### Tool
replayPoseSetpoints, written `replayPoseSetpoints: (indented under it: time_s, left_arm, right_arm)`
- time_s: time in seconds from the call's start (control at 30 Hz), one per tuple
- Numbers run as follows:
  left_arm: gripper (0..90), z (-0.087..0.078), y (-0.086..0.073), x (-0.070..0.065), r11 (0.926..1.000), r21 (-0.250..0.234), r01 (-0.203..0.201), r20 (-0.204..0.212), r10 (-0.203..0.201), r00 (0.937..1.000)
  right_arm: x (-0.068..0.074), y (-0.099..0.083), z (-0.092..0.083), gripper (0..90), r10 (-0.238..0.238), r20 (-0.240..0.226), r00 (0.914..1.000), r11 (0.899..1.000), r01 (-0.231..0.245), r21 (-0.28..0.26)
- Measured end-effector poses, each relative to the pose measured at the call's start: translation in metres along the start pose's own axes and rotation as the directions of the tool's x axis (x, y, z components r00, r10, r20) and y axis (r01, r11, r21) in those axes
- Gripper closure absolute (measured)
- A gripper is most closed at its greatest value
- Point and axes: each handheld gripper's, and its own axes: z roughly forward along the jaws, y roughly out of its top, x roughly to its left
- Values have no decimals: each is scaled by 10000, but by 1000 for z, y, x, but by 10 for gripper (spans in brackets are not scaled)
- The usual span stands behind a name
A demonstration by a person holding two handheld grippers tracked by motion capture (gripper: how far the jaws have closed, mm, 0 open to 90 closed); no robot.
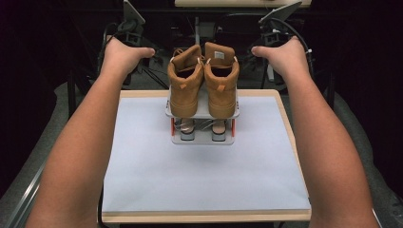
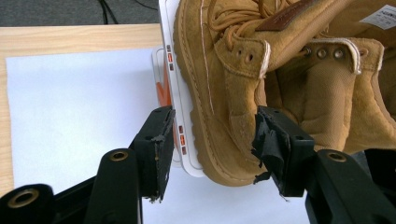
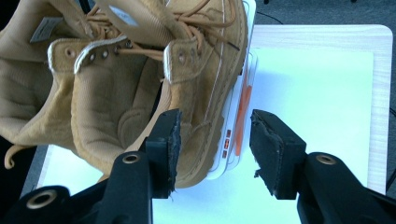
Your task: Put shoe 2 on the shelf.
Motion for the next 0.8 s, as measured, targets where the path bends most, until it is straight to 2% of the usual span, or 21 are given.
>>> replayPoseSetpoints:
  time_s: [0.07, 0.17, 0.27, 0.47, 0.5, 0.67, 0.73, 0.8]
  left_arm:
    - [480, 0, -1, 0, 10000, -18, -19, 27, 19, 10000]
    - [479, 0, -8, 0, 9995, 154, -259, 174, 256, 9995]
    - [479, -1, -14, 2, 9988, 220, -428, 163, 425, 9990]
    - [480, 1, -26, 12, 9978, 403, -518, 199, 511, 9985]
    - [480, 2, -30, 16, 9979, 395, -519, 253, 509, 9984]
    - [487, 3, -36, 22, 9976, 415, -553, 333, 540, 9980]
    - [488, 7, -42, 26, 9962, 442, -756, 483, 735, 9961]
    - [488, 13, -48, 28, 9950, 609, -795, 522, 763, 9957]
  right_arm:
    - [1, -3, -2, 529, -168, 66, 9998, 9998, 167, 109]
    - [1, -7, -3, 529, -299, 40, 9995, 9995, 299, 134]
    - [-1, -11, -3, 529, -286, -48, 9996, 9995, 287, 120]
    - [-12, -20, -2, 528, -273, 2, 9996, 9995, 273, 129]
    - [-17, -26, 0, 528, -371, 113, 9992, 9993, 371, 8]
    - [-24, -36, 3, 528, -462, -2, 9989, 9989, 462, 18]
    - [-28, -45, 6, 528, -623, -28, 9981, 9980, 623, 87]
    - [-32, -51, 9, 529, -736, -39, 9973, 9971, 737, 184]
